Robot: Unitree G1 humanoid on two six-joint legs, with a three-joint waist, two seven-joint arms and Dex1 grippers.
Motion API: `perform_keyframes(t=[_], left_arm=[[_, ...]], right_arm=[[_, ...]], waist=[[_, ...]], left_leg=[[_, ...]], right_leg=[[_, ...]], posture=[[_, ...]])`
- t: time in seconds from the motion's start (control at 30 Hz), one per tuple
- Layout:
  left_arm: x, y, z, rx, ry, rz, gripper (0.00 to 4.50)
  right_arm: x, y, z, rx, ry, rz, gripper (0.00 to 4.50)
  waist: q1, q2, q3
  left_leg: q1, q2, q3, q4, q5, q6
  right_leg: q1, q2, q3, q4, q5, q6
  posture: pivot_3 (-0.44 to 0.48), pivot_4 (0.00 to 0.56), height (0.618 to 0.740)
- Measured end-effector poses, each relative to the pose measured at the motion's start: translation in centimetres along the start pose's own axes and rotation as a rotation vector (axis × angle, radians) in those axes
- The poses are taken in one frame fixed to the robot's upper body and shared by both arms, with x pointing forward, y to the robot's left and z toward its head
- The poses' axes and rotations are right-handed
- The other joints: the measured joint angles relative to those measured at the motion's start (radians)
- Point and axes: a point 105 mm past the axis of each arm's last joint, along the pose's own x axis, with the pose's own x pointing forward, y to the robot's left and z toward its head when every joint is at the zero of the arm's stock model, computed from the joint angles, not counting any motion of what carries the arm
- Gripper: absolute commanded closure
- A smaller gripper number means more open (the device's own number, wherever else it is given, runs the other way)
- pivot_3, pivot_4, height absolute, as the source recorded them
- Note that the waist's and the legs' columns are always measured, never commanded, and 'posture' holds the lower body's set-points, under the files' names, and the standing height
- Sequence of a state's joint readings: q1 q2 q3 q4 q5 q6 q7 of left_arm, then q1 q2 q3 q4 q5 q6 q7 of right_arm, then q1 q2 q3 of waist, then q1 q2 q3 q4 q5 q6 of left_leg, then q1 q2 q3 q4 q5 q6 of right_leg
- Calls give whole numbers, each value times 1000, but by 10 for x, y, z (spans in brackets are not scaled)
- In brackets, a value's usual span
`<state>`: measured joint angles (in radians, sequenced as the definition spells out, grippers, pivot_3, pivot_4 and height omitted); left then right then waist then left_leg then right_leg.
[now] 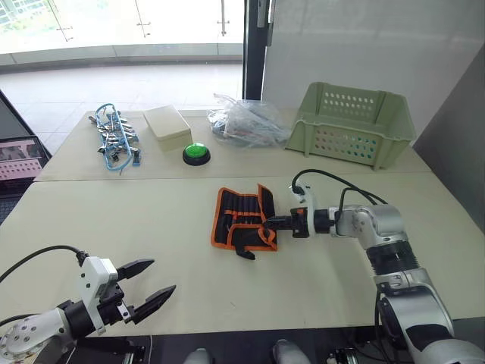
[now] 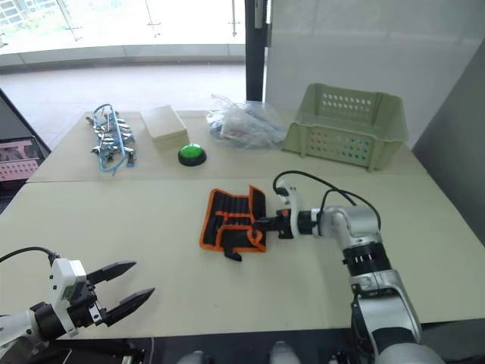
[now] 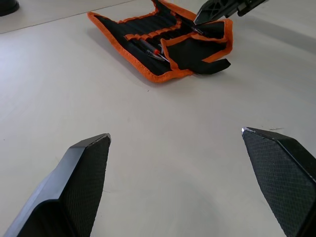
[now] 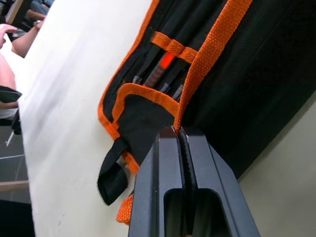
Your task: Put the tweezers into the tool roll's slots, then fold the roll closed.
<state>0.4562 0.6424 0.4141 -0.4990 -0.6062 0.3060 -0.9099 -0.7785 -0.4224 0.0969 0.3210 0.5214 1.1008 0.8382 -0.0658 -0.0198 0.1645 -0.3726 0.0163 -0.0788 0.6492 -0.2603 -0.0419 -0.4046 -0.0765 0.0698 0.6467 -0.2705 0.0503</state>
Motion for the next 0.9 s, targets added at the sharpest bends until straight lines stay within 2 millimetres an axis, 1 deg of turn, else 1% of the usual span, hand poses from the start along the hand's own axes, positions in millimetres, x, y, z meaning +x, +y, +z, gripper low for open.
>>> perform_keyframes(t=[0.13,0.23,0.33,0.5,0.53,0.6,0.67,0.77,0.87,0.9], left_arm=[[-1,3,-2,11,18,30,0],[0,4,0,17,13,34,0],[1,4,1,24,8,31,0],[4,5,6,43,-2,27,0],[4,6,7,47,-1,26,0],[6,7,10,52,-11,24,0],[7,8,12,52,-16,22,0],[8,8,13,48,-16,19,0],[10,9,15,50,-17,15,0],[11,10,16,52,-20,14,0]], right_arm=[[10,2,-3,-25,13,-3,4479],[13,2,-3,-45,15,-6,3622],[15,7,-3,-46,12,35,2573],[14,15,-2,-31,-2,108,923],[14,16,-2,-33,-7,119,532],[11,18,0,-53,-35,156,15],[5,18,4,-66,-78,185,15],[-11,15,19,-139,-168,193,15],[-22,15,25,-247,-221,210,820],[-23,14,25,-291,-230,200,1178]], waist=[[-1,0,0],[-1,0,0],[-1,0,0],[-1,0,0],[-1,0,0],[1,0,0],[3,0,0],[3,0,0],[3,0,0],[2,0,0]], left_leg=[[0,0,0,0,0,0],[0,0,0,0,0,0],[1,0,0,0,0,0],[1,0,0,0,0,0],[1,0,0,0,0,0],[1,0,0,0,0,0],[1,0,0,1,0,0],[1,0,0,1,0,0],[1,0,0,0,0,0],[1,0,0,0,0,0]], right_leg=[[0,0,0,0,0,0],[0,0,0,0,0,0],[0,0,0,0,0,0],[1,0,0,1,0,0],[1,0,0,1,0,0],[1,0,0,1,0,0],[1,0,0,1,0,0],[0,0,0,1,0,0],[0,0,0,0,0,0],[0,0,0,0,0,0]], posture=[[0,150,740],[0,150,740],[0,150,740],[0,150,740],[0,150,740],[0,150,740],[0,150,740],[0,150,740],[0,150,740],[0,150,740]])
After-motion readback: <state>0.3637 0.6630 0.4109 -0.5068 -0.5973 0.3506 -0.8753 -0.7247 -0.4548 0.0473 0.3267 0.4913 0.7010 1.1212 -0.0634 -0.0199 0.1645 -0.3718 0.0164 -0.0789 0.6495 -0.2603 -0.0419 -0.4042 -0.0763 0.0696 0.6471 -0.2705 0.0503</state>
